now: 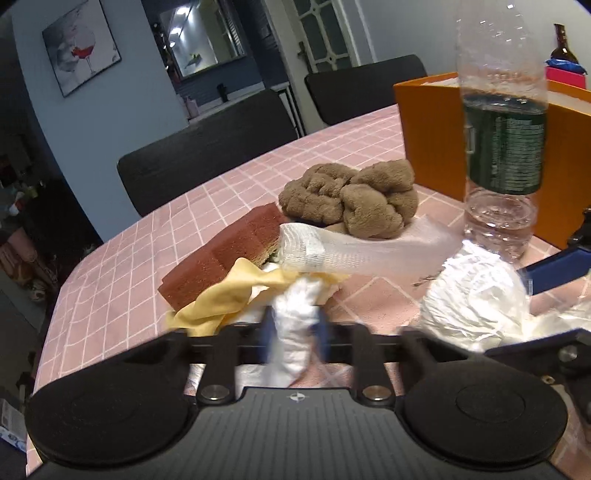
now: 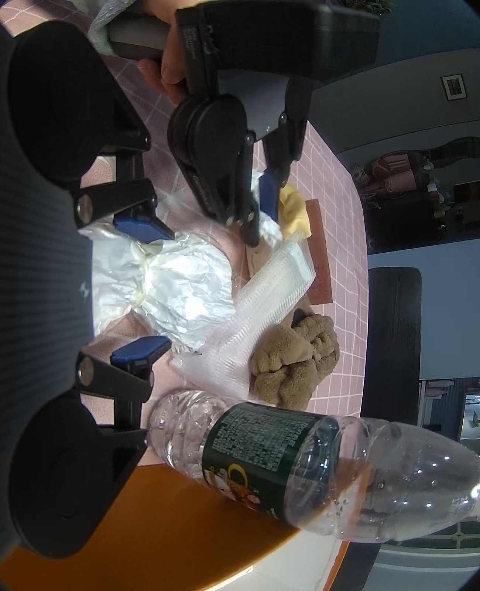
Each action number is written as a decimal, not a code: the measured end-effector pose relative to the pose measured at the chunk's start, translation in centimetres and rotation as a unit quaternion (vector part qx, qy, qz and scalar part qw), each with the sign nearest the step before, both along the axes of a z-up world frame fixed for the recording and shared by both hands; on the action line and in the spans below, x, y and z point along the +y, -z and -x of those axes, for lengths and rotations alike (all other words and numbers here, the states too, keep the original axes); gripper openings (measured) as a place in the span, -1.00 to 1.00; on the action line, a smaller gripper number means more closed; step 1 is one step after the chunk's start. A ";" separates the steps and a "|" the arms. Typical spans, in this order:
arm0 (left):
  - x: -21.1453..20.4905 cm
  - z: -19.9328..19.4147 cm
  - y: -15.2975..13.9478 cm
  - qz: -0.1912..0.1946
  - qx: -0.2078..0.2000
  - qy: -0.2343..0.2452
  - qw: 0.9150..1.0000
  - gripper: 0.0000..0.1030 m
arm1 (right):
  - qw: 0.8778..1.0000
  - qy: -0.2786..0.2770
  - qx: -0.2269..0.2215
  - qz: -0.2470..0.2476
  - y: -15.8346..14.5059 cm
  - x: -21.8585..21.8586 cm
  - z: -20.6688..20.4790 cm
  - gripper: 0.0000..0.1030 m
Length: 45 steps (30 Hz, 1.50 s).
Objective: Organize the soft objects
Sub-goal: 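Grasp the foil-wrapped bundle with the left gripper while the right grips the white bundle, then lift both bundles and carry them toward the orange box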
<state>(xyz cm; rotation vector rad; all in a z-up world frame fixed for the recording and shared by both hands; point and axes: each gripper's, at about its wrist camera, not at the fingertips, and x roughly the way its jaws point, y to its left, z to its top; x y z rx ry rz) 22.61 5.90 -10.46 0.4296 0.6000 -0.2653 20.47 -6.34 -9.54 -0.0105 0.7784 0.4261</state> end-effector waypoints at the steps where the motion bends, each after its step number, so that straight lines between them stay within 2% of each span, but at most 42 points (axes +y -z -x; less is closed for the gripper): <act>1: 0.2 0.3 -0.2 0.005 -0.001 -0.003 1.000 -0.70 | 1.000 0.000 0.000 -0.001 0.0 0.0 0.0 0.07; 6: 0.9 2.3 -2.8 0.014 -0.035 -0.011 0.999 -0.75 | 1.000 0.002 -0.006 -0.001 -0.4 0.3 0.1 0.04; 11: 1.4 4.8 -6.6 0.026 -0.064 -0.005 0.998 -0.75 | 0.999 -0.006 -0.031 -0.012 -2.3 0.6 0.9 0.03; 19: 1.0 11.1 -11.0 0.028 -0.106 0.010 0.994 -0.75 | 0.998 0.004 -0.060 -0.024 -5.1 -0.3 3.8 0.03; 25: 1.4 15.8 -14.0 0.045 -0.102 0.009 0.994 -0.74 | 0.996 0.004 -0.080 -0.033 -6.9 -1.7 7.8 0.04; 28: 1.6 17.7 -15.2 0.044 -0.087 0.011 0.995 -0.74 | 0.995 -0.004 -0.086 -0.045 -7.9 -2.9 9.9 0.04; 31: 1.4 17.7 -14.3 0.037 -0.051 0.020 0.998 -0.73 | 0.995 0.000 -0.085 -0.044 -8.1 -3.6 11.3 0.04; 34: 0.2 16.6 -11.3 0.018 -0.016 0.022 0.999 -0.73 | 0.997 0.008 -0.061 -0.046 -7.0 -4.2 11.1 0.04; 37: -0.7 15.3 -7.8 0.009 -0.002 0.008 1.000 -0.73 | 0.998 0.023 -0.041 -0.045 -5.2 -4.7 11.1 0.04; 41: -1.4 12.4 -4.9 0.039 0.016 -0.012 0.999 -0.73 | 0.998 0.032 -0.024 -0.040 -3.8 -5.5 10.9 0.04; 45: -2.1 10.9 -3.6 0.082 0.019 0.005 0.996 -0.70 | 0.999 0.027 -0.017 -0.035 -2.9 -5.6 10.3 0.04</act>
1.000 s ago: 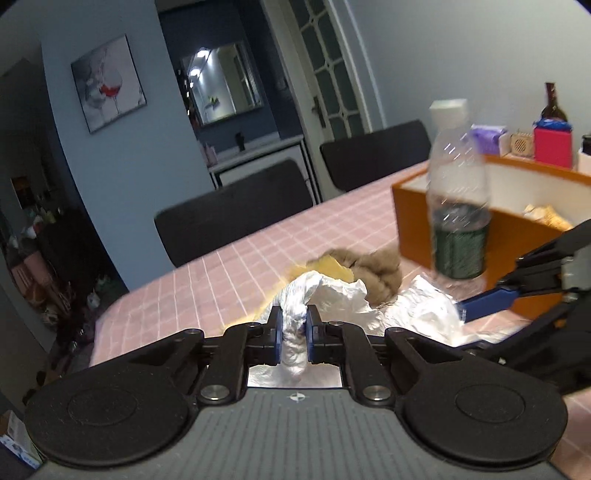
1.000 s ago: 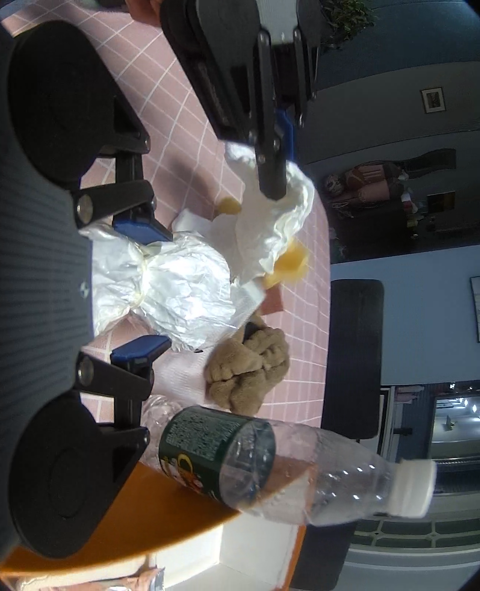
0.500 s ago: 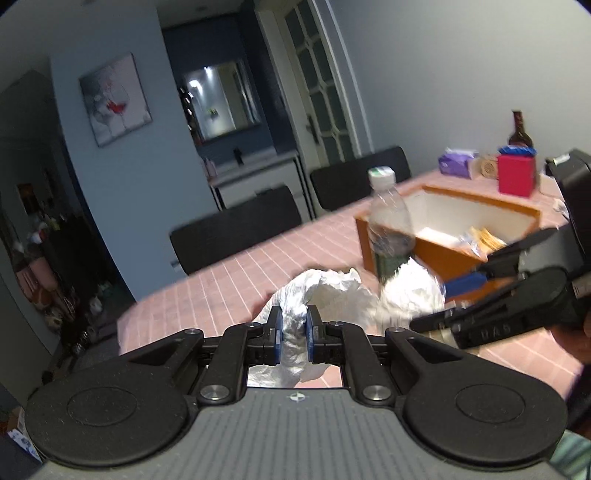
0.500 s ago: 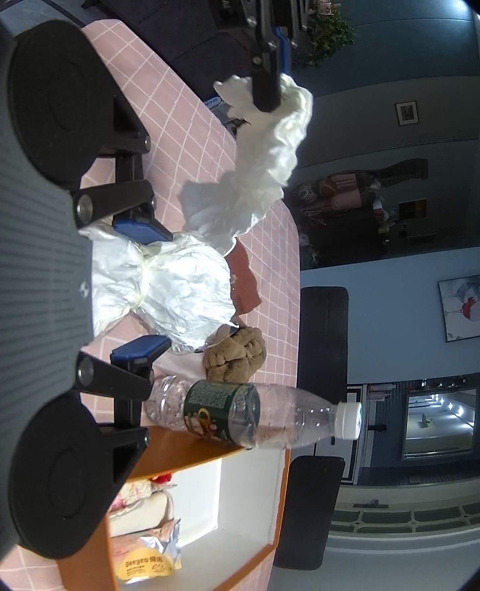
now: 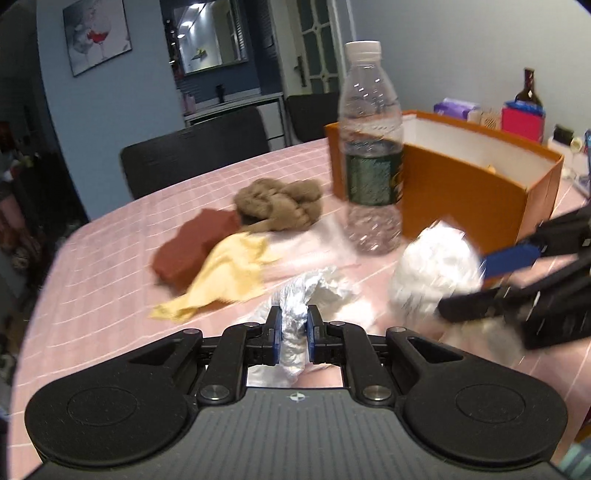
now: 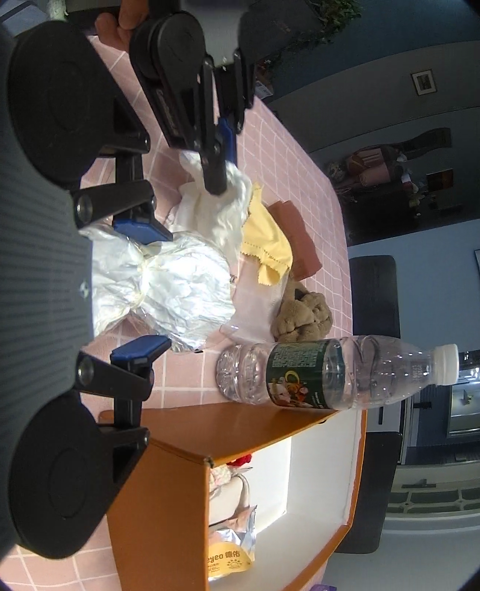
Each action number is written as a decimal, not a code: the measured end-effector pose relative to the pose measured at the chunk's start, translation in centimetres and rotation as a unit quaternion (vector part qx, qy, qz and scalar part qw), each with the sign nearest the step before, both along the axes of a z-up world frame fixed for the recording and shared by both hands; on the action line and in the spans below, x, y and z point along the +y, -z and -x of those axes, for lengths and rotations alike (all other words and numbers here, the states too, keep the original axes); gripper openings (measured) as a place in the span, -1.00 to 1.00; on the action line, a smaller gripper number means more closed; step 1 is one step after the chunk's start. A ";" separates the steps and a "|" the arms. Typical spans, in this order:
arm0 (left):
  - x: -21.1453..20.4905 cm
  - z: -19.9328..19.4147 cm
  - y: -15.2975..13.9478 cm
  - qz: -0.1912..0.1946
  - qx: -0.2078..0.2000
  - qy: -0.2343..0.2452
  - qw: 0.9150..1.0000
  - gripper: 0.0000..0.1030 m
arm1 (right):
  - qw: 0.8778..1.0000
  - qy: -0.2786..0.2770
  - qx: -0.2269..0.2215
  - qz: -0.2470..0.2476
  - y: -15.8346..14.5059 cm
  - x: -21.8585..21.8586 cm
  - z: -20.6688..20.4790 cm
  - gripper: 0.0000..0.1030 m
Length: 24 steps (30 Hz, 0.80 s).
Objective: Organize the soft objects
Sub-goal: 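Lift both bundles and carry them toward the orange box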
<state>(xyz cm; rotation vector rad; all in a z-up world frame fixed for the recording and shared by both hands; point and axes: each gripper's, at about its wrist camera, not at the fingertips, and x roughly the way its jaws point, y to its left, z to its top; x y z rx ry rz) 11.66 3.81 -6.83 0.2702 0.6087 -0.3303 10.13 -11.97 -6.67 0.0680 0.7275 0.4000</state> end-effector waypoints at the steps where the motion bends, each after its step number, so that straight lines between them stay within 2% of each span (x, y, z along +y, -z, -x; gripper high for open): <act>1: -0.4 -0.4 0.3 0.008 0.003 0.007 1.000 -0.67 | 1.000 -0.001 0.000 0.006 0.2 0.1 -0.2 0.04; 4: -1.1 -1.6 1.3 0.028 0.029 0.027 0.999 -0.53 | 1.000 0.003 0.005 0.021 0.9 0.1 -1.0 0.04; 6: -1.2 -1.9 2.1 0.029 0.036 0.036 0.998 -0.46 | 1.000 0.009 0.010 0.023 1.4 0.0 -1.7 0.04; 8: -1.3 -1.7 2.6 0.024 0.028 0.050 0.998 -0.21 | 0.999 0.011 0.018 0.025 2.1 0.0 -2.4 0.04; 9: -1.2 -1.5 2.6 0.022 0.027 0.056 0.998 -0.15 | 0.999 0.009 0.023 0.023 2.4 0.0 -2.6 0.04; 11: -0.8 -1.0 2.0 0.021 0.029 0.067 0.997 0.10 | 0.999 0.004 0.022 0.023 2.6 0.1 -2.7 0.04; 13: -0.1 -0.6 1.1 0.017 0.031 0.082 0.996 0.27 | 1.000 0.005 0.025 0.018 2.4 0.1 -2.9 0.04; 15: 0.6 -0.4 0.2 0.010 0.030 0.092 0.995 0.34 | 0.999 0.009 0.030 0.008 2.2 -0.2 -3.0 0.05; 17: 0.9 -0.5 -0.1 -0.011 0.030 0.109 0.993 0.52 | 0.999 0.021 0.031 0.001 2.0 -0.4 -3.0 0.05; 20: -0.2 -0.7 0.8 -0.069 0.021 0.141 0.987 0.56 | 0.998 0.055 0.035 -0.007 2.2 -0.6 -3.0 0.05; 24: -2.4 -1.3 3.0 -0.155 -0.005 0.186 0.970 0.57 | 0.995 0.080 0.048 -0.041 3.0 -1.1 -3.2 0.07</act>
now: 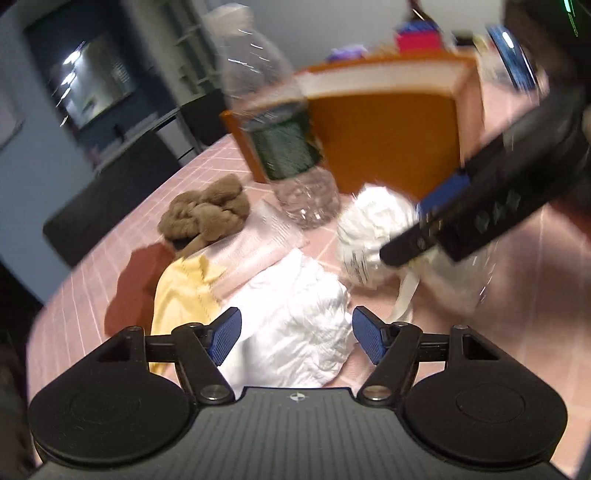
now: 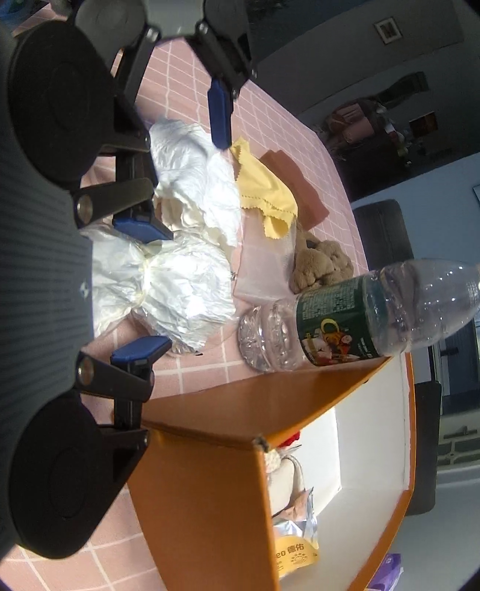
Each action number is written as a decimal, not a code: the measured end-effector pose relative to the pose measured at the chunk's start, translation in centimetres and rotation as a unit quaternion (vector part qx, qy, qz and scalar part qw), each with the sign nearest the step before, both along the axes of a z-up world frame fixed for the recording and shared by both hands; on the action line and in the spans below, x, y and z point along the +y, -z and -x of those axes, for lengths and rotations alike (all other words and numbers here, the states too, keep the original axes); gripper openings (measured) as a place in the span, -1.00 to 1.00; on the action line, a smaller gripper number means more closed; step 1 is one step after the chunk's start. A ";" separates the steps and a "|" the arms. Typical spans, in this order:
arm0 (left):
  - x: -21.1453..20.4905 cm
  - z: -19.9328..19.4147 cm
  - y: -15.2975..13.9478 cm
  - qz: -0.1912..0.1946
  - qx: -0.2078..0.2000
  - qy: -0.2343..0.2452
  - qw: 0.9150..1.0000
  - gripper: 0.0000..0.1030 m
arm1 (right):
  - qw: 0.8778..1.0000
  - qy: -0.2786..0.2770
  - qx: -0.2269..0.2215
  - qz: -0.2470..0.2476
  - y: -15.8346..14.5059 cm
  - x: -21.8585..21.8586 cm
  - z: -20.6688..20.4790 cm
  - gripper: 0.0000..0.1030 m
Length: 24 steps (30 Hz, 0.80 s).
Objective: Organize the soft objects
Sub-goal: 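Lift both bundles and carry them toward the orange box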
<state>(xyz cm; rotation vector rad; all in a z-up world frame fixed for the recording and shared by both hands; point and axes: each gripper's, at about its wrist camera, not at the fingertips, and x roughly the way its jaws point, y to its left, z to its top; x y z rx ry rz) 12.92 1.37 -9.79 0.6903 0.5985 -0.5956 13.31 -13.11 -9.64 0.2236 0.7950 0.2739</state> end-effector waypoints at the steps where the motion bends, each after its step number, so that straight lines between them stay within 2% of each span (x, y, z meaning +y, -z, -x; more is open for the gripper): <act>1: -0.2 -0.6 0.5 -0.008 0.008 0.008 1.000 0.57 | 1.000 0.003 -0.001 -0.001 0.0 0.0 0.0 0.07; 4: -0.2 -2.4 1.4 -0.003 0.039 -0.005 0.999 0.58 | 1.000 0.006 -0.002 0.003 0.0 0.3 0.1 0.10; 6: 0.2 -3.2 1.6 0.021 0.052 -0.020 0.998 0.58 | 1.000 0.007 -0.006 0.006 0.1 0.6 0.2 0.10; 7: 0.3 -3.6 1.6 0.033 0.062 -0.030 0.997 0.51 | 1.000 0.007 -0.007 0.006 0.3 0.7 0.2 0.02; 9: 0.5 -4.2 1.6 0.055 0.075 -0.047 0.995 0.36 | 1.000 0.004 0.018 -0.015 1.0 0.7 -0.1 0.00; 11: 0.7 -4.4 1.5 0.071 0.087 -0.061 0.992 0.11 | 1.000 0.006 0.014 -0.015 1.4 0.8 0.2 -0.02; 12: 0.7 -4.3 1.6 0.072 0.084 -0.064 0.992 0.04 | 1.000 0.005 0.010 -0.012 1.3 1.0 0.3 -0.04; 14: 0.7 -4.2 1.5 0.072 0.077 -0.080 0.991 -0.28 | 1.000 0.003 0.009 -0.011 1.2 1.0 0.3 -0.07; 17: 0.7 -3.9 1.6 0.075 0.064 -0.102 0.990 -0.50 | 1.000 0.001 0.006 -0.010 1.1 0.9 0.5 -0.12; 19: 0.7 -3.4 1.4 0.078 0.051 -0.113 0.989 -0.57 | 1.000 0.002 0.003 -0.010 0.9 1.0 0.7 -0.14; 24: 1.5 -1.6 -0.6 0.118 0.034 -0.137 0.983 -0.59 | 1.000 -0.007 -0.003 -0.013 0.2 0.9 1.7 -0.16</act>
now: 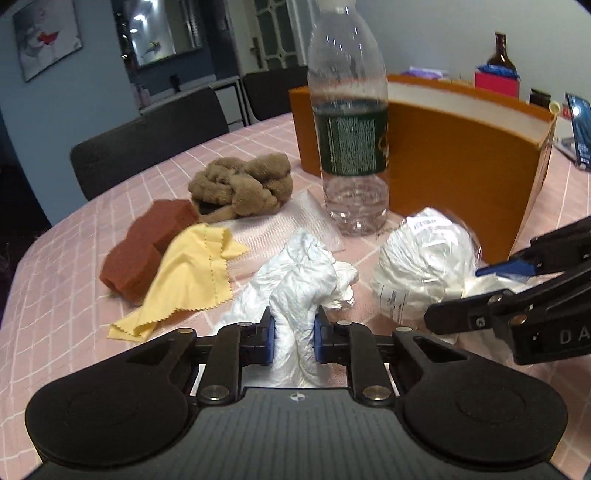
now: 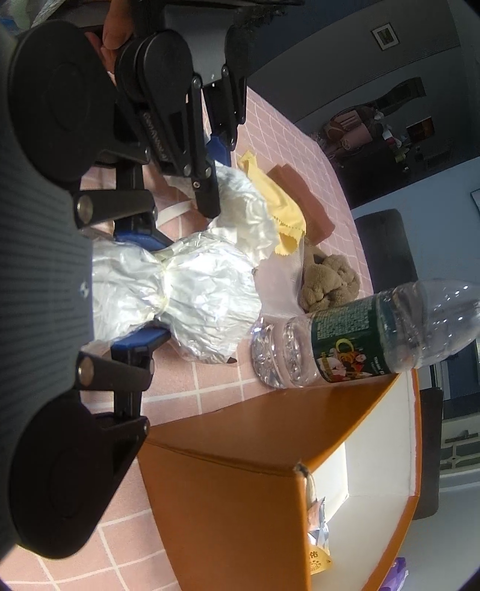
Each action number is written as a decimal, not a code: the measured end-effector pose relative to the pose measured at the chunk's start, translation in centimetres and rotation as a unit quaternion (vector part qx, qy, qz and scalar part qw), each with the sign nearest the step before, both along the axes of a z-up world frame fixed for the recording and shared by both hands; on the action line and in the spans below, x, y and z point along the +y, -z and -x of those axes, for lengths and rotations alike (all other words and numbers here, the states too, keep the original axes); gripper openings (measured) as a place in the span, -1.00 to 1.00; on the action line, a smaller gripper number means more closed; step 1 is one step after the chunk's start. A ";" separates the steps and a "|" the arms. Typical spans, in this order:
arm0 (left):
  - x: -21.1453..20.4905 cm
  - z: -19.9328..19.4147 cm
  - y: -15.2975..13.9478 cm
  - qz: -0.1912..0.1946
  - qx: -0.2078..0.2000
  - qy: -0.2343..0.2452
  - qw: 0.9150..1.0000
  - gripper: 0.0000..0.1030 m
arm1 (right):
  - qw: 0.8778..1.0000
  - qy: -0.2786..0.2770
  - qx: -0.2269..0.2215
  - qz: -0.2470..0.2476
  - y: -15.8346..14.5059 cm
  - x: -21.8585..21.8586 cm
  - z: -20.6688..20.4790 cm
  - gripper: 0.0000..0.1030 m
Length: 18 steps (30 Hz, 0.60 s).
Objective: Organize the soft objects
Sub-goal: 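Lift both bundles and carry them toward the orange box, then lower both bundles into the box and open both grippers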
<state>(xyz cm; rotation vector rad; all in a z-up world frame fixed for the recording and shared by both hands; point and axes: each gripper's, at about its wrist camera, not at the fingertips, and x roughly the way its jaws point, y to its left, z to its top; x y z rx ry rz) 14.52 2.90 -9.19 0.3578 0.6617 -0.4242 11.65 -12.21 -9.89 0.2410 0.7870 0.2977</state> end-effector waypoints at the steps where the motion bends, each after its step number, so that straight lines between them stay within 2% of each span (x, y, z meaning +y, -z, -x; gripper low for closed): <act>1: 0.1 0.5 -0.6 0.003 -0.005 -0.005 1.000 -0.59 | 1.000 -0.003 -0.004 -0.002 -0.3 0.0 0.3 -0.16; 9: 0.3 4.8 -6.1 0.053 -0.046 -0.013 0.997 -0.59 | 0.998 -0.025 -0.059 -0.004 -5.2 -1.4 3.6 -0.15; 13: -0.6 6.6 -9.1 0.088 -0.070 0.011 0.994 -0.59 | 0.995 -0.020 -0.093 -0.006 -8.5 -3.5 5.4 -0.15; 18: -3.6 7.6 -11.9 0.096 -0.114 0.048 0.988 -0.59 | 0.993 -0.002 -0.121 -0.001 -12.7 -7.3 6.6 -0.15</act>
